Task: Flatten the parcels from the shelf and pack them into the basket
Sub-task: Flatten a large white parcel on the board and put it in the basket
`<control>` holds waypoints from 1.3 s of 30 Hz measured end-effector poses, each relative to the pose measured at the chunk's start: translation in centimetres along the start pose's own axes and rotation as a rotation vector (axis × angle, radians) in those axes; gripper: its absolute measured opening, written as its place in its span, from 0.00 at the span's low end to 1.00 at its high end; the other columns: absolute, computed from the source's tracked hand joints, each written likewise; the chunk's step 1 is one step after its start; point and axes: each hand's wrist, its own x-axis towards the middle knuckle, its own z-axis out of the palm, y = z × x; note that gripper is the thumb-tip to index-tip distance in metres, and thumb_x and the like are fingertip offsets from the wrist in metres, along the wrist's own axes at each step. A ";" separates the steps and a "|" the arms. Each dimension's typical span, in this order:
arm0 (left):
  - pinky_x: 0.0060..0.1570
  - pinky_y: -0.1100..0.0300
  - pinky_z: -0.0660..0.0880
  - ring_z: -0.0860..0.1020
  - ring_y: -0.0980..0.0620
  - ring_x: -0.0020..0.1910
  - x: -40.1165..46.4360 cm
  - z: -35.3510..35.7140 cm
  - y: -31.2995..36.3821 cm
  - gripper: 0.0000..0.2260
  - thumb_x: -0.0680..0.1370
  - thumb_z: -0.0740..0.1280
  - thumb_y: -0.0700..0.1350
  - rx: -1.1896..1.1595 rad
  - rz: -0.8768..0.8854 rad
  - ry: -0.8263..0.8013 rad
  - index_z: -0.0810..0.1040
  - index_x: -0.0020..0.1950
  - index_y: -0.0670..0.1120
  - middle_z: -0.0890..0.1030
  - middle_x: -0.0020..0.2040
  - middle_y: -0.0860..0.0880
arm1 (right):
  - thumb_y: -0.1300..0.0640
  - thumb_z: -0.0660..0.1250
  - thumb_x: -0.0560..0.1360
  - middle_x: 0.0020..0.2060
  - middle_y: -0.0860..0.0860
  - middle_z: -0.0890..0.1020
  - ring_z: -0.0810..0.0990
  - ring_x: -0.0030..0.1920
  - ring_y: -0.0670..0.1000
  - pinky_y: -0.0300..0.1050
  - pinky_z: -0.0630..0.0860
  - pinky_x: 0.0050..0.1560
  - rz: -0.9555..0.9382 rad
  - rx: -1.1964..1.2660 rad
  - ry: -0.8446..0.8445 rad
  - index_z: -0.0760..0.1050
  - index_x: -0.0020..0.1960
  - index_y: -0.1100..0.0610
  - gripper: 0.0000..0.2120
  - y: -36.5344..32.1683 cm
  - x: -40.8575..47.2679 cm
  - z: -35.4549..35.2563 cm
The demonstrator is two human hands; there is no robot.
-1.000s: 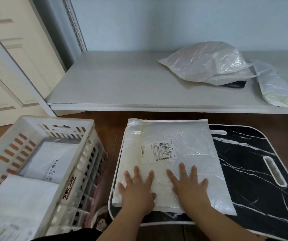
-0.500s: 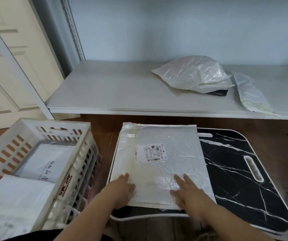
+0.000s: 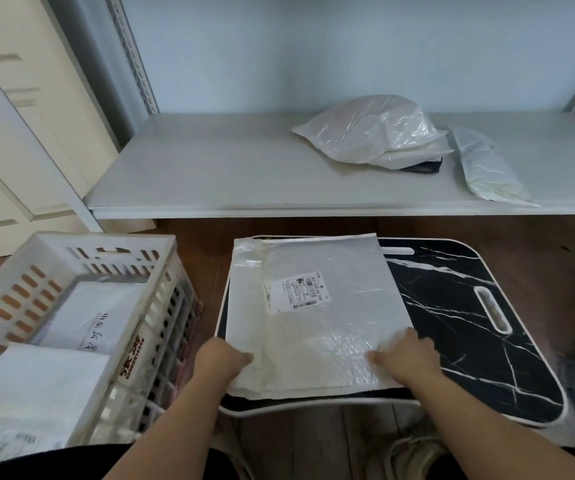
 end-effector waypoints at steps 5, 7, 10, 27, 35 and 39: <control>0.55 0.52 0.75 0.77 0.43 0.57 -1.0 -0.5 0.4 0.21 0.74 0.73 0.42 -0.350 0.065 -0.158 0.74 0.65 0.38 0.79 0.61 0.42 | 0.27 0.56 0.61 0.62 0.54 0.75 0.71 0.62 0.57 0.50 0.66 0.58 -0.127 -0.328 -0.126 0.73 0.62 0.54 0.41 -0.1 0.6 0.9; 0.52 0.55 0.75 0.77 0.45 0.56 -1.5 -1.1 1.0 0.18 0.76 0.69 0.42 -0.266 0.172 -0.128 0.74 0.66 0.42 0.79 0.59 0.45 | 0.36 0.59 0.70 0.61 0.52 0.75 0.69 0.63 0.57 0.49 0.67 0.60 -0.192 -0.382 -0.108 0.73 0.62 0.54 0.29 -0.4 -0.1 0.6; 0.54 0.53 0.77 0.79 0.48 0.52 -2.4 -2.2 1.8 0.14 0.77 0.67 0.41 -0.276 0.274 -0.120 0.76 0.63 0.44 0.81 0.54 0.49 | 0.41 0.60 0.69 0.59 0.54 0.75 0.71 0.61 0.57 0.48 0.68 0.58 -0.195 -0.347 -0.119 0.72 0.61 0.55 0.26 -0.5 -1.0 0.5; 0.43 0.55 0.80 0.84 0.44 0.47 -7.7 -5.1 6.3 0.12 0.75 0.70 0.36 -0.801 0.415 -0.403 0.78 0.58 0.38 0.85 0.48 0.42 | 0.56 0.69 0.77 0.40 0.56 0.82 0.80 0.36 0.56 0.50 0.80 0.29 0.521 1.817 -0.242 0.75 0.59 0.58 0.13 -0.3 -4.3 -1.0; 0.50 0.49 0.79 0.83 0.44 0.51 -7.9 -5.4 4.5 0.18 0.73 0.74 0.49 -0.762 0.168 -0.463 0.79 0.58 0.41 0.85 0.50 0.42 | 0.71 0.67 0.74 0.51 0.63 0.80 0.79 0.37 0.60 0.50 0.80 0.29 0.212 1.662 -0.176 0.75 0.54 0.67 0.10 -2.0 -4.4 -4.9; 0.54 0.43 0.77 0.81 0.40 0.49 -7.7 -6.3 4.0 0.17 0.74 0.72 0.50 -1.191 0.077 -0.385 0.78 0.55 0.39 0.83 0.48 0.38 | 0.70 0.67 0.74 0.45 0.61 0.81 0.80 0.42 0.60 0.56 0.78 0.46 0.009 1.658 -0.224 0.75 0.57 0.68 0.11 -3.2 -5.7 -7.4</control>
